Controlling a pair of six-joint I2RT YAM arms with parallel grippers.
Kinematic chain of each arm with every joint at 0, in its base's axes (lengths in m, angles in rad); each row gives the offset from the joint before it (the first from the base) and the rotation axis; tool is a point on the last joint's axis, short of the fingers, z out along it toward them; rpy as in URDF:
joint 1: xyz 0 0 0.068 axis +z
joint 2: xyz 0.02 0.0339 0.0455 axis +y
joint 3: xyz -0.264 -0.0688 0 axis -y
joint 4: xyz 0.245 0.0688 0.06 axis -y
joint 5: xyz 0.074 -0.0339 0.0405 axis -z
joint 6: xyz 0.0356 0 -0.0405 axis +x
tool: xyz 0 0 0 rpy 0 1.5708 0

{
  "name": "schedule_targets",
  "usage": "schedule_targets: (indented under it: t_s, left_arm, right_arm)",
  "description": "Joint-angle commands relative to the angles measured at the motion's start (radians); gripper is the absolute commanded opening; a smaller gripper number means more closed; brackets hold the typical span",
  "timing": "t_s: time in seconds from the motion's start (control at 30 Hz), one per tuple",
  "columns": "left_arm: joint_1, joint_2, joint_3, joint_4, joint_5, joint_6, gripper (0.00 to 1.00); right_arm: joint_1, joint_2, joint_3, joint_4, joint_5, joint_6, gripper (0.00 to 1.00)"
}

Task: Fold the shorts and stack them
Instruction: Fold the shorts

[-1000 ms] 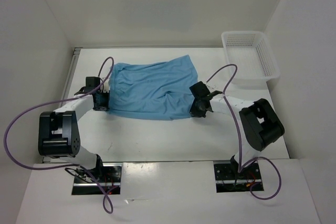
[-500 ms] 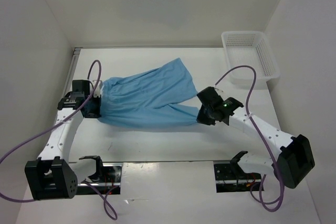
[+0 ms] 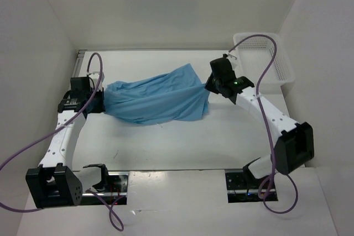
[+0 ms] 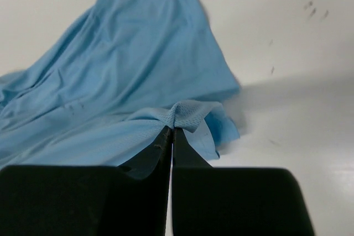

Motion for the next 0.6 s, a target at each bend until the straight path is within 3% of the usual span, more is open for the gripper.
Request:
schedule_targets:
  t_s: [0.0,0.1,0.4,0.43,0.5,0.53,0.57]
  left_arm:
    - [0.017,0.048,0.051,0.158,0.000,0.004,0.07]
    - [0.017,0.120,0.097,0.181,0.000,0.004,0.12]
    - [0.035,0.394,0.180,0.278,0.023,0.004,0.11]
    - [0.046,0.418,0.213,0.287,0.014,0.004,0.21]
    - [0.046,0.491,0.261,0.316,-0.004,0.004,0.22]
    - [0.060,0.548,0.283,0.327,-0.005,0.004,0.37]
    - [0.060,0.582,0.310,0.327,-0.005,0.004,0.59]
  right_arm:
    - [-0.033,0.113,0.136,0.150,0.028,-0.080,0.00]
    - [-0.060,0.202,0.212,0.206,0.028,-0.105,0.00]
    - [-0.085,0.485,0.493,0.253,-0.006,-0.180,0.00]
    - [-0.085,0.549,0.522,0.244,-0.006,-0.180,0.00]
    - [-0.097,0.658,0.625,0.233,-0.027,-0.191,0.00]
    - [-0.097,0.699,0.700,0.233,-0.037,-0.191,0.00]
    - [-0.097,0.745,0.746,0.233,-0.049,-0.201,0.00]
